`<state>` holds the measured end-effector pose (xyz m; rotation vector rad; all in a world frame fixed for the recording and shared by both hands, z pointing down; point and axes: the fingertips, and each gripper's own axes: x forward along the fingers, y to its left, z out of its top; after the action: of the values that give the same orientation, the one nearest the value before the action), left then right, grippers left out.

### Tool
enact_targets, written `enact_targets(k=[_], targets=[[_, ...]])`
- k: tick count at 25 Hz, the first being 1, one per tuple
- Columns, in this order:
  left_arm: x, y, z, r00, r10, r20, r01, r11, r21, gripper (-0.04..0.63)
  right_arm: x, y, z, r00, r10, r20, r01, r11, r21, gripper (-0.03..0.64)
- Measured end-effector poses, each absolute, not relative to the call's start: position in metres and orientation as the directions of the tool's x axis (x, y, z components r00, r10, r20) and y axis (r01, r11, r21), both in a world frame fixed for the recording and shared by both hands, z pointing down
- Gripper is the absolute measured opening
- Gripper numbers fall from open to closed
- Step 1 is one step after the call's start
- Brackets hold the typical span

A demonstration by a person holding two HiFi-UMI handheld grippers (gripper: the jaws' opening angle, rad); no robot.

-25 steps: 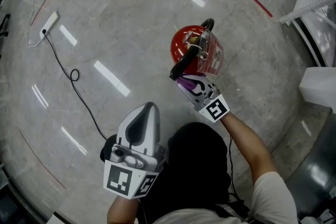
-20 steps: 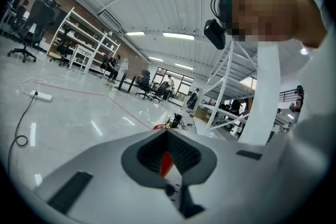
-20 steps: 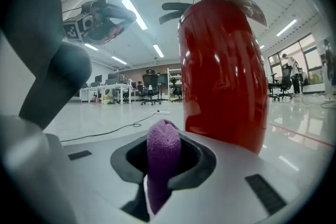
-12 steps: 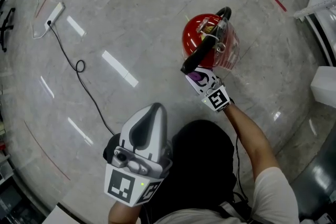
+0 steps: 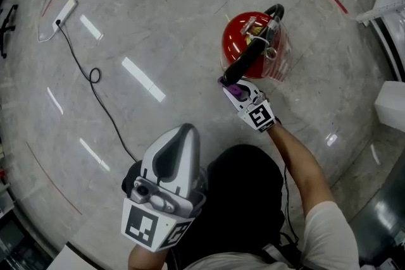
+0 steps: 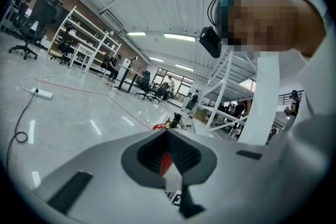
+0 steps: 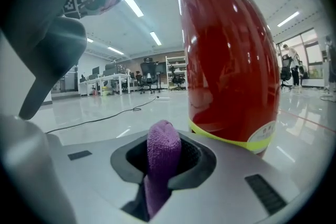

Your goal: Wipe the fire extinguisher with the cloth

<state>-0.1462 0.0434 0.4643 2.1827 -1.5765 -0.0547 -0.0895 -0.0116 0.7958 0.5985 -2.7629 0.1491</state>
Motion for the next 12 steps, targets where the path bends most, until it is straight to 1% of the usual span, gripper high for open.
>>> enact_targets(k=[3, 6, 12], targets=[[-0.146, 0.043, 0.464, 0.35, -0.91, 0.223, -0.895, -0.254, 0.367, 0.005, -0.093, -0.001, 0.791, -0.874, -0.367, 0.319, -0.401, 0.915, -0.046, 0.067], [-0.141, 0.041, 0.465, 0.363, -0.906, 0.219, -0.891, -0.268, 0.366, 0.005, -0.079, 0.009, 0.773, -0.878, -0.378, 0.293, -0.411, 0.91, -0.056, 0.067], [-0.131, 0.034, 0.468, 0.386, -0.895, 0.223, -0.883, -0.289, 0.37, 0.005, -0.004, 0.006, 0.709, -0.849, -0.483, 0.214, -0.504, 0.862, -0.055, 0.067]])
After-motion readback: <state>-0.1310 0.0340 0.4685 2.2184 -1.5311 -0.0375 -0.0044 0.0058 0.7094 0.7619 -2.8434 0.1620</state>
